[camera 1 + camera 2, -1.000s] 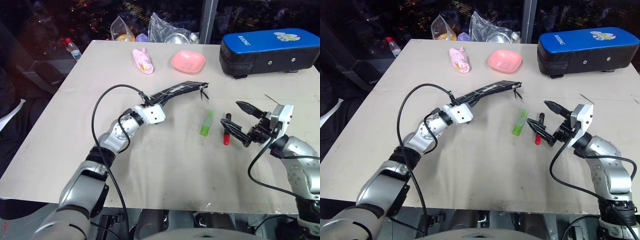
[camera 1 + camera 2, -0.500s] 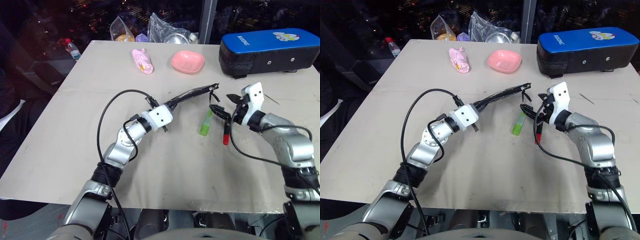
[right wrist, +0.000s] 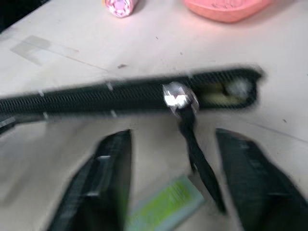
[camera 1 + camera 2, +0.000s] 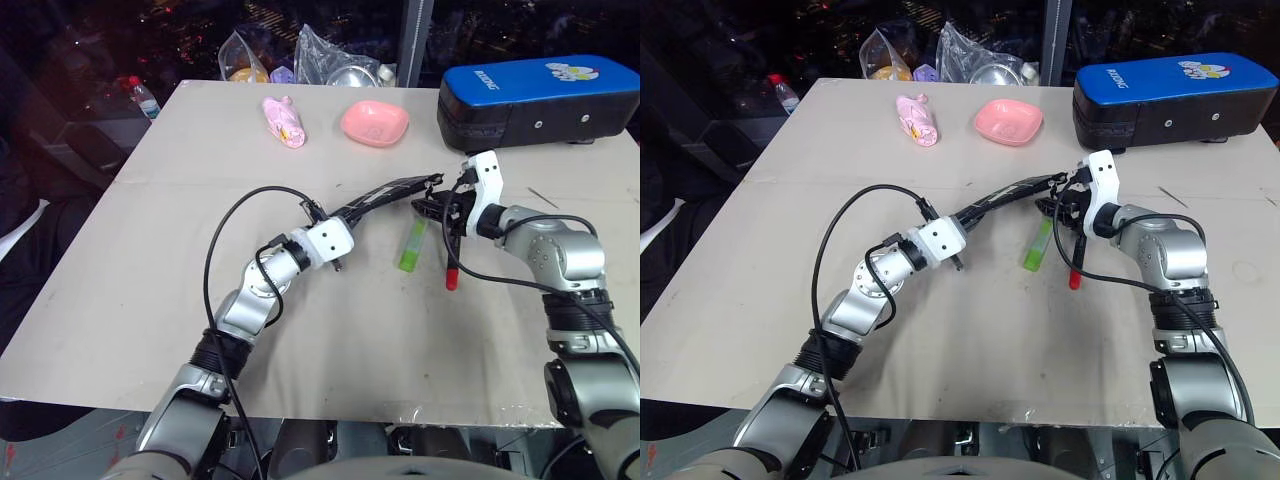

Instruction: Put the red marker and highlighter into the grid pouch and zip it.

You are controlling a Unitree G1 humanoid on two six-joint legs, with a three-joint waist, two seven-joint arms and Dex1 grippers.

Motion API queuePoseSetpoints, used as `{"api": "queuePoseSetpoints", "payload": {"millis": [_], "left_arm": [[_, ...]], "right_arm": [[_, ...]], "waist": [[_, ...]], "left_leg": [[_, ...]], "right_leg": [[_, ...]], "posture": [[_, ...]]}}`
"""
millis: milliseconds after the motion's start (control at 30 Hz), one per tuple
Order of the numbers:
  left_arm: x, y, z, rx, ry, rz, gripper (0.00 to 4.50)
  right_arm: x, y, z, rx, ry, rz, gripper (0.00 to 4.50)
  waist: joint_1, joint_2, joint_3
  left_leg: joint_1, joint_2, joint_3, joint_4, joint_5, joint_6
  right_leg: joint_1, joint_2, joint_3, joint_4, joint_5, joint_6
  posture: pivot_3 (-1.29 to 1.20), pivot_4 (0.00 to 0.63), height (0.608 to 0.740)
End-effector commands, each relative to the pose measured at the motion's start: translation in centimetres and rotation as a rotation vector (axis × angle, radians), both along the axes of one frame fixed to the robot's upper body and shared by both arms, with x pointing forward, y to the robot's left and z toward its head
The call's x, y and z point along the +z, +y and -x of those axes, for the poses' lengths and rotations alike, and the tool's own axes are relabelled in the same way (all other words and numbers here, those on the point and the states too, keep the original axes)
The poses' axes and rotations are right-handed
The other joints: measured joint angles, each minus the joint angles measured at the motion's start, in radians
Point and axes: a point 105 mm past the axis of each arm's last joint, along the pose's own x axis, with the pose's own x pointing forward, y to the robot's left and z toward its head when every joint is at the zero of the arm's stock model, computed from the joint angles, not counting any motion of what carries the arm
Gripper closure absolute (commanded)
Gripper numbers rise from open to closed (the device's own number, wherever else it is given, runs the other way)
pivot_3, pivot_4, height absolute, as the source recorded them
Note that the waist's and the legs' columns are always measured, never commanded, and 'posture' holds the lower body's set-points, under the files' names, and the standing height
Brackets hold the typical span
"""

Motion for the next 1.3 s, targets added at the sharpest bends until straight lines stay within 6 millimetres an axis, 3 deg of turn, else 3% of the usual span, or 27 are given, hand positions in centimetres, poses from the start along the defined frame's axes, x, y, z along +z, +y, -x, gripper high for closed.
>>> {"api": "queuePoseSetpoints", "payload": {"millis": [33,100,333,633,1000,1300], "left_arm": [[0.8,-0.5,0.4,-0.018,-0.035,0.007,4.50],[0.7,-0.5,0.4,-0.018,-0.032,0.005,4.50],[0.6,-0.6,0.2,-0.009,-0.030,0.001,4.50],[0.2,-1.0,0.2,-0.005,-0.023,0.007,4.50],[-0.2,-1.4,0.3,-0.014,-0.013,0.008,4.50],[-0.4,-1.6,0.2,-0.018,-0.011,-0.002,4.50]], "right_arm": [[1.8,0.4,-0.3,0.021,-0.065,-0.012,3.66],[1.9,0.5,-0.3,0.025,-0.073,-0.003,4.45],[1.5,0.3,-0.1,0.063,-0.139,0.135,4.45],[1.5,2.0,1.5,0.217,-0.257,0.327,4.45],[1.6,3.1,2.5,0.325,-0.306,0.413,4.45],[1.8,5.4,4.2,0.468,-0.349,0.449,4.45]], "waist": [[0.000,0.000,0.000],[0.000,0.000,0.000],[0.000,0.000,0.000],[0.000,0.000,0.000],[0.001,0.000,0.000],[0.001,0.000,0.000]], "left_leg": [[0.000,0.000,0.000,0.000,0.000,0.000],[0.000,0.000,0.000,0.000,0.000,0.000],[0.000,0.000,0.001,0.000,0.000,0.000],[0.000,0.000,0.000,0.000,0.000,0.000],[0.000,0.000,0.000,0.000,0.000,0.000],[0.000,0.000,0.000,0.000,0.000,0.000]], "right_leg": [[0.000,0.000,0.000,0.000,0.000,0.000],[0.000,0.000,0.000,0.000,0.000,0.000],[0.000,0.000,0.000,0.000,0.000,0.000],[0.000,0.000,0.000,0.000,0.000,0.000],[0.000,0.000,0.000,0.000,0.000,0.000],[0.000,0.000,0.000,0.000,0.000,0.000]], "posture": [[0.00,0.150,0.688],[0.00,0.150,0.688],[0.00,0.150,0.688],[0.00,0.150,0.688],[0.00,0.150,0.688],[0.00,0.150,0.688]]}}
